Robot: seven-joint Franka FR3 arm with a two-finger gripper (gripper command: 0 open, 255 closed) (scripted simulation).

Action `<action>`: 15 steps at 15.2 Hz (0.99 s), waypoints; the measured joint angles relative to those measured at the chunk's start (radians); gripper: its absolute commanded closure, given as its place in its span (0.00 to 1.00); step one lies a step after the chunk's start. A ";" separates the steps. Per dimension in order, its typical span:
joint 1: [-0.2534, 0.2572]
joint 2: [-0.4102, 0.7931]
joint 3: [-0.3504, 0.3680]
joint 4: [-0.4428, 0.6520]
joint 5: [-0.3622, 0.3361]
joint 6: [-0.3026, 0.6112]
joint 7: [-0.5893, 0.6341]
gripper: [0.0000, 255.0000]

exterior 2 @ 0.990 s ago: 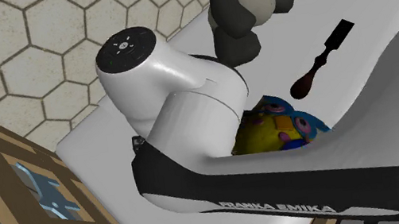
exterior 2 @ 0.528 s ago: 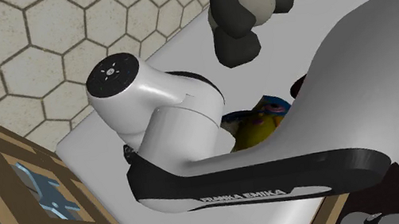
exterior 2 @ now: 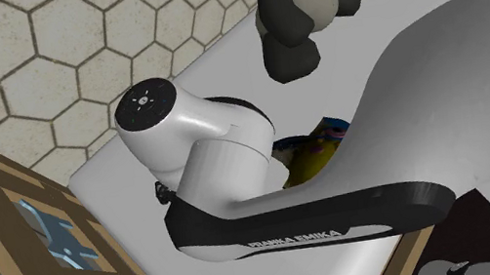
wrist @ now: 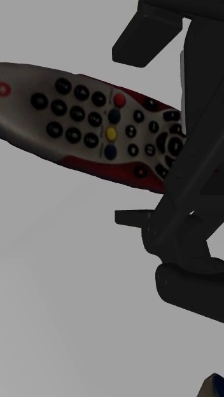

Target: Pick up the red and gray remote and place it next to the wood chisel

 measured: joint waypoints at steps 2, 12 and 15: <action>0.000 0.000 0.000 0.000 0.000 0.000 0.000 1.00; 0.000 0.000 0.000 0.000 0.000 0.000 0.000 1.00; -0.006 -0.020 0.006 0.008 0.018 -0.024 -0.013 1.00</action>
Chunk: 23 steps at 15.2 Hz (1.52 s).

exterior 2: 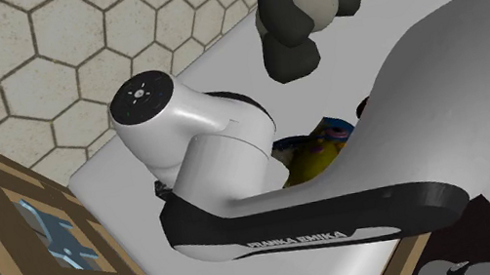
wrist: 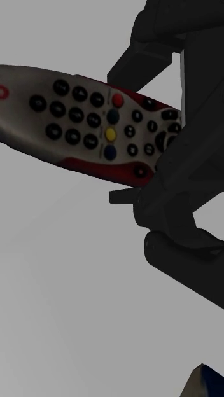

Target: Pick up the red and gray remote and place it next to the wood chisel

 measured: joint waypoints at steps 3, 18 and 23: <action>-0.005 -0.022 0.006 0.021 0.021 -0.037 -0.014 1.00; -0.023 -0.124 0.019 0.121 0.106 -0.216 -0.073 1.00; -0.056 -0.210 -0.005 0.070 0.166 -0.231 -0.154 1.00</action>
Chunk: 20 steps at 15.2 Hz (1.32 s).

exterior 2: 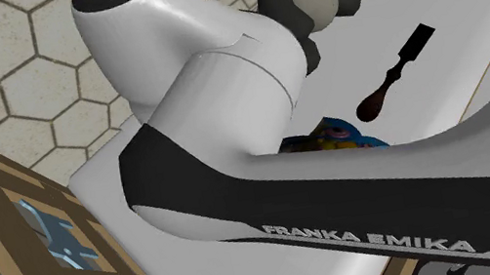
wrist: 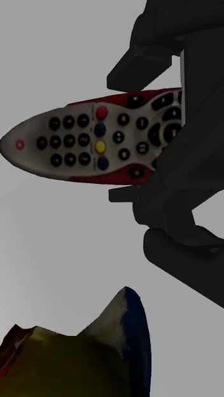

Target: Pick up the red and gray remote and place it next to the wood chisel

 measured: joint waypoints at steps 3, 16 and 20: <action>-0.027 -0.070 -0.037 -0.063 0.046 0.005 -0.087 1.00; -0.127 -0.307 -0.271 -0.308 0.135 0.017 -0.477 1.00; -0.162 -0.338 -0.341 -0.347 0.125 0.018 -0.577 1.00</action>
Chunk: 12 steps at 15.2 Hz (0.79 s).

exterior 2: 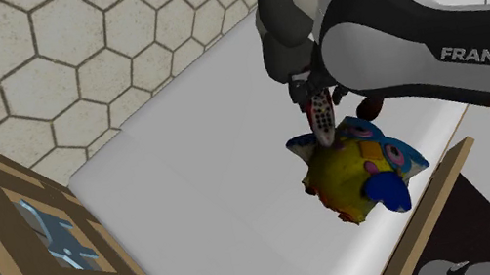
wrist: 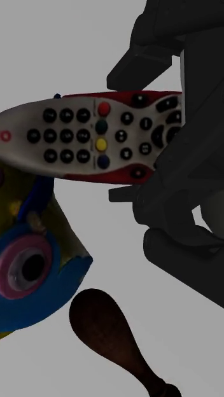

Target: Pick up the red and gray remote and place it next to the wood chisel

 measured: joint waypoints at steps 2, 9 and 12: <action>-0.019 -0.012 -0.037 -0.015 -0.009 -0.002 -0.051 1.00; -0.100 0.001 -0.167 -0.010 -0.057 -0.004 -0.232 1.00; -0.131 0.018 -0.216 0.006 -0.075 -0.005 -0.301 1.00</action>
